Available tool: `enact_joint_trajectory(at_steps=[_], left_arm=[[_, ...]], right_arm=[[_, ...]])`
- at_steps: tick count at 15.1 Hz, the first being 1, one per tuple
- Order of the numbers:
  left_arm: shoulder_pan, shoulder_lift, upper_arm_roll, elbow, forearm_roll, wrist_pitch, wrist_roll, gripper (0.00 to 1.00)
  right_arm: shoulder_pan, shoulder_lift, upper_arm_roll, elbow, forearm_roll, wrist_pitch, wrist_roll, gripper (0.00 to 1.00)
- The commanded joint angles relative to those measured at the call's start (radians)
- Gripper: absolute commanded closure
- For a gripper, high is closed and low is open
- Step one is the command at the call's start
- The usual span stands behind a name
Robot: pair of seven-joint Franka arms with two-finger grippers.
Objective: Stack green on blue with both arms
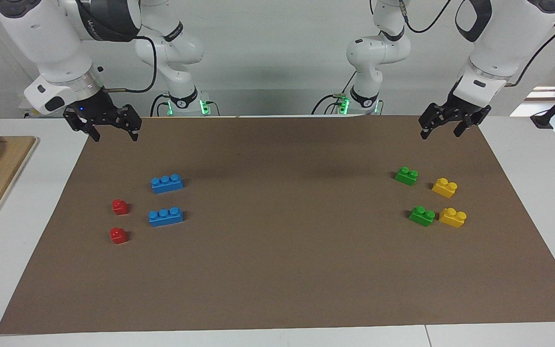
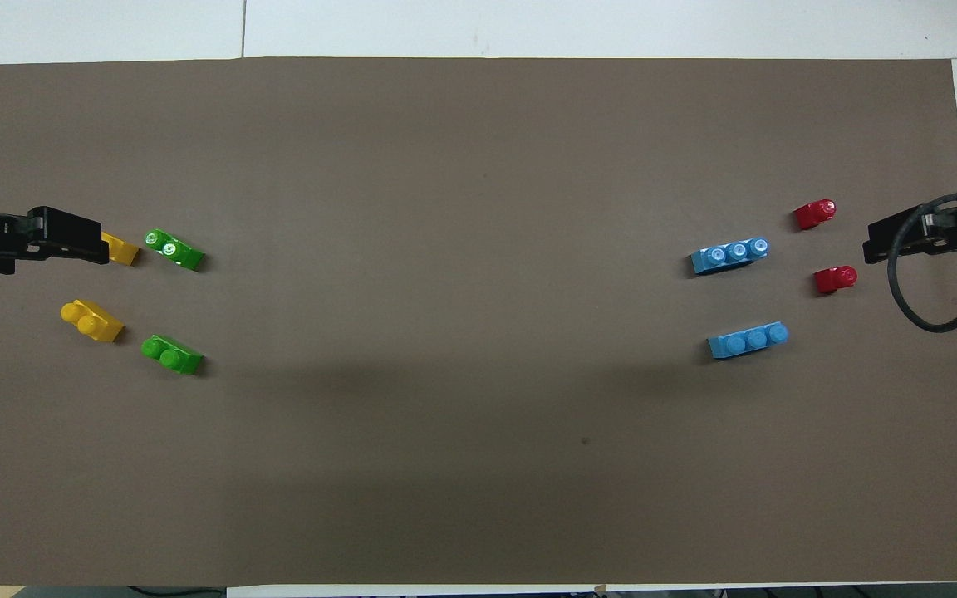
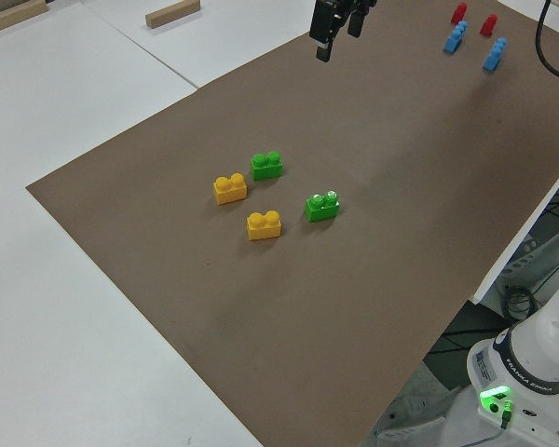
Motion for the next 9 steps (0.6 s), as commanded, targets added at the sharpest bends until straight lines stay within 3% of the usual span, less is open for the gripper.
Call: enact_joint_trajectory(at_steps=[1, 5, 9], left_arm=[[-0.005, -0.004, 0.006, 0.005, -0.016, -0.014, 0.009, 0.00], [-0.005, -0.004, 0.006, 0.001, -0.016, -0.010, 0.009, 0.00], [-0.004, -0.036, 0.007, -0.074, -0.016, 0.036, 0.003, 0.00]], right_arm=[[-0.008, -0.024, 0.005, -0.029, -0.013, 0.018, 0.004, 0.00], [-0.031, -0.020, 0.001, -0.023, -0.016, 0.082, -0.004, 0.00], [-0.038, -0.024, 0.001, -0.018, 0.026, 0.099, -0.041, 0.00]])
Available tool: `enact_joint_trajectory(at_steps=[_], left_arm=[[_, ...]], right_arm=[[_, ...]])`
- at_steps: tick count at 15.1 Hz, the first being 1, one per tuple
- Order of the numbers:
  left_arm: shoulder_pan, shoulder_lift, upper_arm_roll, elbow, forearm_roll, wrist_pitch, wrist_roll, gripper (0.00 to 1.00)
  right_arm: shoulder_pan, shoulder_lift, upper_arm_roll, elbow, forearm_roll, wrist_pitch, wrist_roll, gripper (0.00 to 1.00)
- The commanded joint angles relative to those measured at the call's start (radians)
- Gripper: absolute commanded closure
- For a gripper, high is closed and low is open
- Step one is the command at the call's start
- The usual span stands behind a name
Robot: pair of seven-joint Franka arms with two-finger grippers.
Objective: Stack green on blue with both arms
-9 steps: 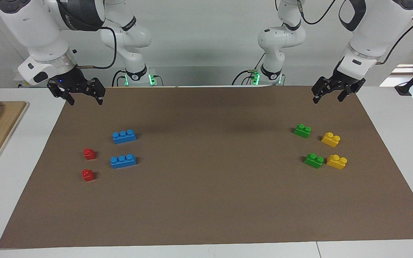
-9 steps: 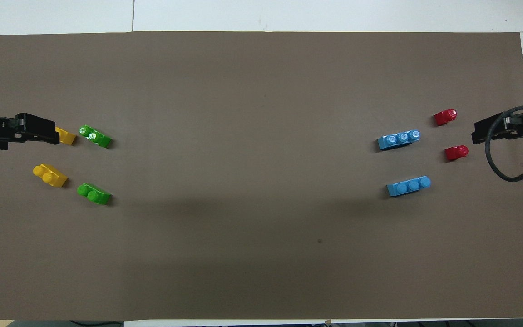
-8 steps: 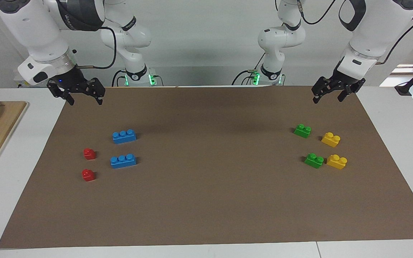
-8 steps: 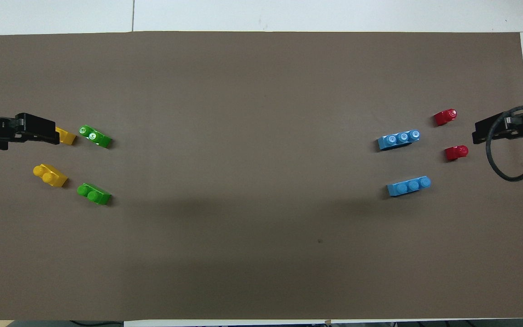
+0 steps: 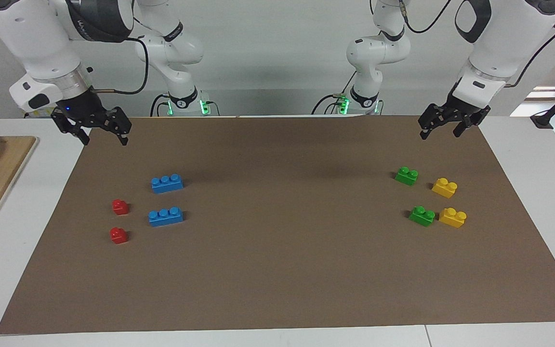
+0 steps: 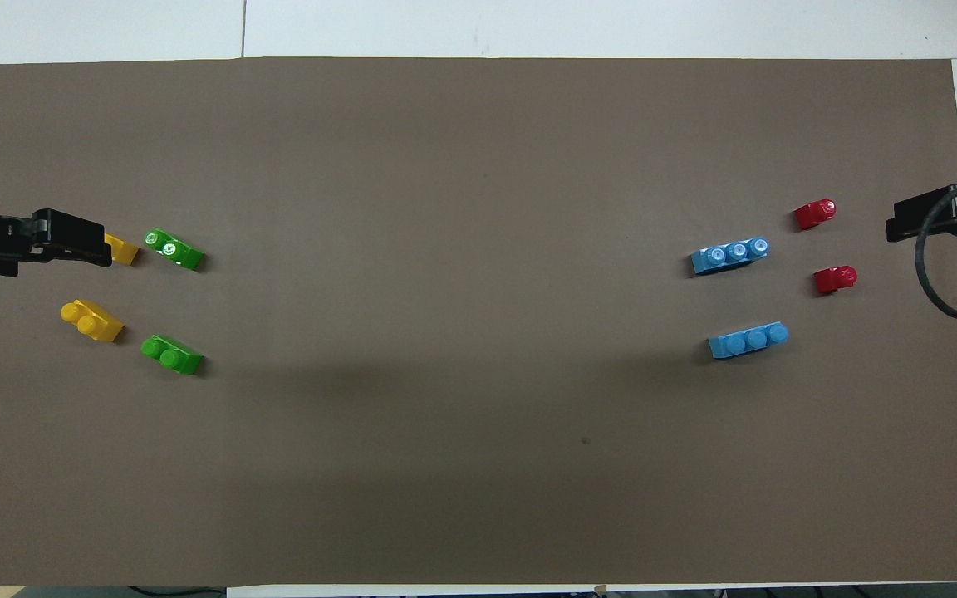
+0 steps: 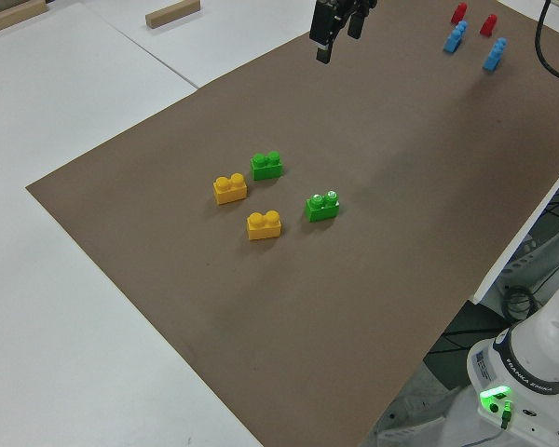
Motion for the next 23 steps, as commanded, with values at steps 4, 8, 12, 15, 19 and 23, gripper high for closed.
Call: enact_joint_trajectory(at_steps=[4, 8, 12, 15, 19, 23], left_arm=[[0.010, -0.074, 0.009, -0.171, -0.016, 0.142, -0.084, 0.00], [0.016, -0.094, 0.010, -0.295, -0.016, 0.307, -0.207, 0.00], [0.033, -0.025, 0.011, -0.306, -0.016, 0.409, -0.308, 0.00], [0.036, 0.049, 0.012, -0.306, -0.016, 0.496, -0.416, 0.00], [0.061, 0.108, 0.014, -0.306, -0.011, 0.542, -0.479, 0.00], [0.058, 0.164, 0.014, -0.306, 0.028, 0.600, -0.742, 0.00]], right_arm=[[-0.020, 0.000, 0.002, -0.035, 0.024, 0.130, 0.172, 0.00], [-0.020, 0.058, 0.001, -0.026, 0.023, 0.159, 0.416, 0.02], [-0.027, 0.127, 0.002, -0.016, 0.114, 0.150, 0.720, 0.02], [-0.057, 0.181, -0.001, -0.015, 0.259, 0.165, 1.023, 0.02], [-0.080, 0.273, -0.001, -0.016, 0.336, 0.209, 1.088, 0.02], [-0.076, 0.339, -0.001, -0.027, 0.372, 0.262, 1.098, 0.02]])
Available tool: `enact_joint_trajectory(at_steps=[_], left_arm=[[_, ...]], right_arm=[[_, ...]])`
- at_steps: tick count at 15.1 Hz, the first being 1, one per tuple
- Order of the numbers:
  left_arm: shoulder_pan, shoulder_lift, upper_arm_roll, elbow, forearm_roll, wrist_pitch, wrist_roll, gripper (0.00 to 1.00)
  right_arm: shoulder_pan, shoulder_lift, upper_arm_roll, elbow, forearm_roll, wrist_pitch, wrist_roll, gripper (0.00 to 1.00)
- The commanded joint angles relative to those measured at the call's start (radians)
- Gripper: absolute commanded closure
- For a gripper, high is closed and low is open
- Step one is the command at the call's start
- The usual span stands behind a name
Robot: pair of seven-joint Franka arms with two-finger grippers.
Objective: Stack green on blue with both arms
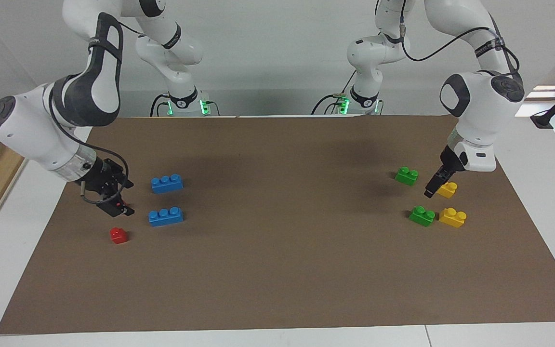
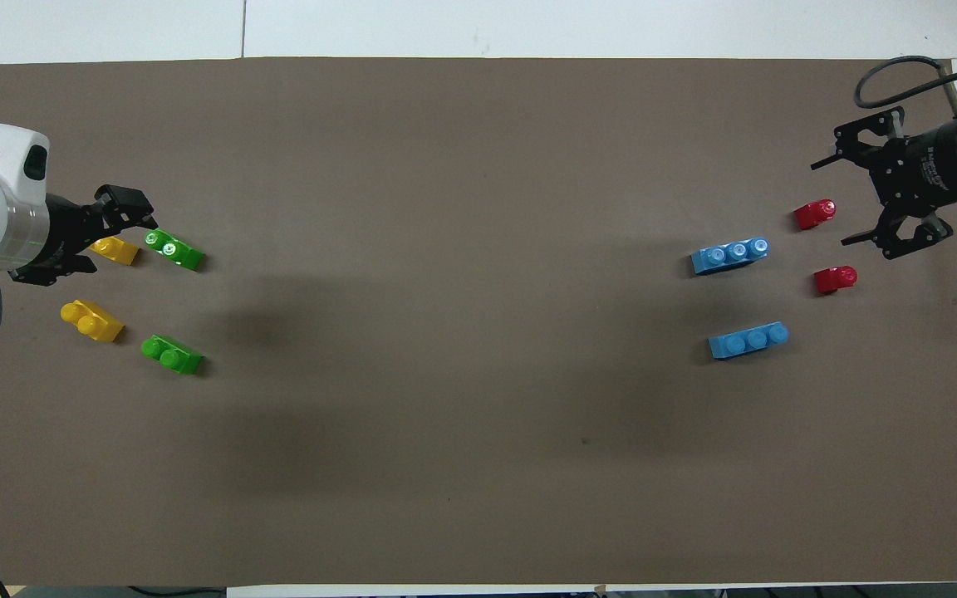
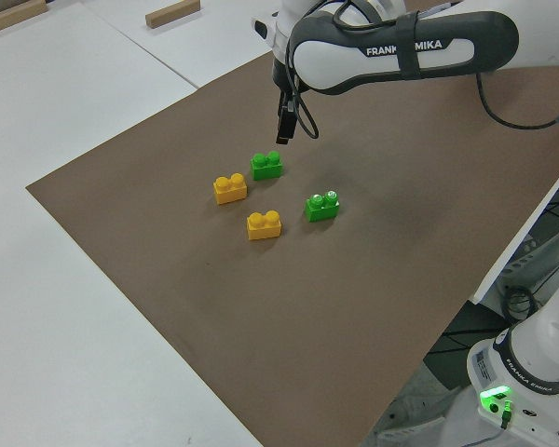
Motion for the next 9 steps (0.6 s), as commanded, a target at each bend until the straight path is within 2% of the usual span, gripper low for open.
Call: enact_joint_trajectory(at_steps=[1, 5, 9], left_arm=[[-0.004, 0.053, -0.005, -0.001, 0.047, 0.078, -0.201, 0.00], [0.011, 0.100, -0.004, 0.014, 0.063, 0.084, -0.265, 0.00], [0.000, 0.192, -0.001, 0.071, 0.075, 0.077, -0.367, 0.00]], right_arm=[[-0.012, 0.038, 0.008, -0.003, 0.073, 0.018, 0.033, 0.02], [-0.018, 0.080, 0.008, -0.006, 0.120, 0.001, 0.035, 0.02], [-0.024, 0.104, 0.010, -0.012, 0.132, -0.009, 0.034, 0.02]])
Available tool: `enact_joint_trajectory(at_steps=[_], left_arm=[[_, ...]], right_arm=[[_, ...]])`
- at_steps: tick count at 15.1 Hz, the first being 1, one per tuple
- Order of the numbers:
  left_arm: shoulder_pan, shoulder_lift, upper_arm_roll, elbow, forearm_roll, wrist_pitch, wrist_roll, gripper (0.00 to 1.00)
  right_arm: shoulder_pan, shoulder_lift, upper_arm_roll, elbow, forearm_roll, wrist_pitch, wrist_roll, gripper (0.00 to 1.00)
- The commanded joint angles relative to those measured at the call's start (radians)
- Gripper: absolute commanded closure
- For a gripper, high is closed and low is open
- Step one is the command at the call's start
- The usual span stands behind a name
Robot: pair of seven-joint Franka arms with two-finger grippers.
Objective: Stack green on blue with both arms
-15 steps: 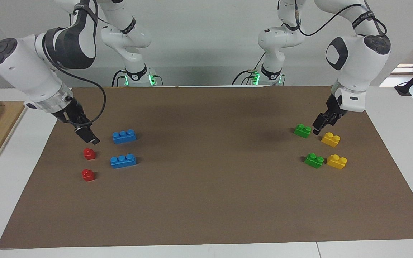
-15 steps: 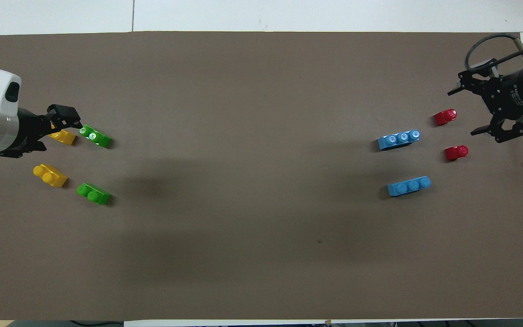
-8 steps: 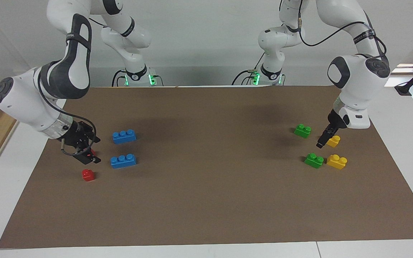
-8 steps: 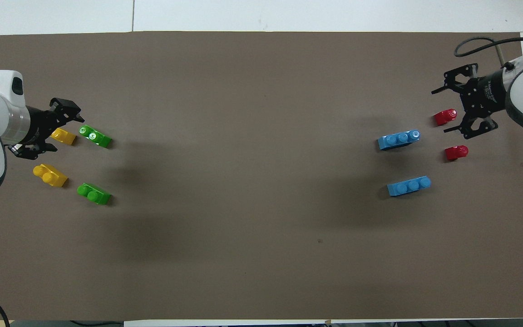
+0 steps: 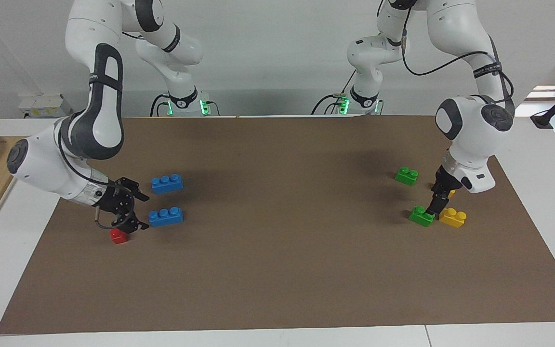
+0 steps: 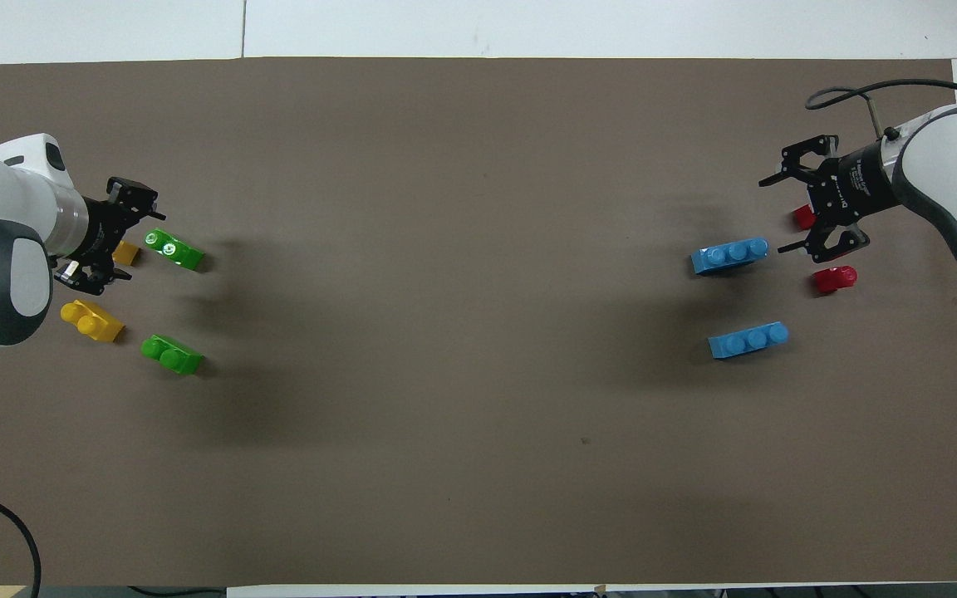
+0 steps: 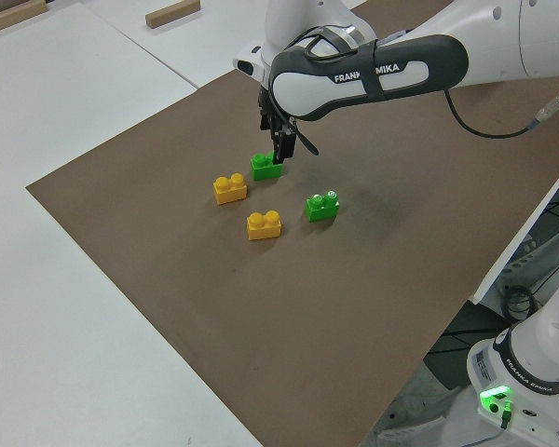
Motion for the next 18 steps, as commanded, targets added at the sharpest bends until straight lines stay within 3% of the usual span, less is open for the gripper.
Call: enact_joint_trajectory(at_steps=[1, 12, 18], left_arm=[[-0.006, 0.073, 0.000, 0.055, 0.037, -0.001, -0.060, 0.00], [0.011, 0.153, 0.000, 0.076, 0.038, -0.004, -0.074, 0.00], [0.029, 0.155, 0.000, 0.078, 0.034, 0.003, -0.071, 0.01]], right_arm=[[-0.017, 0.014, 0.010, -0.007, 0.030, -0.008, 0.015, 0.02], [-0.035, 0.063, 0.010, -0.039, 0.053, 0.008, -0.024, 0.01], [-0.028, 0.066, 0.010, -0.101, 0.053, 0.095, -0.049, 0.01]])
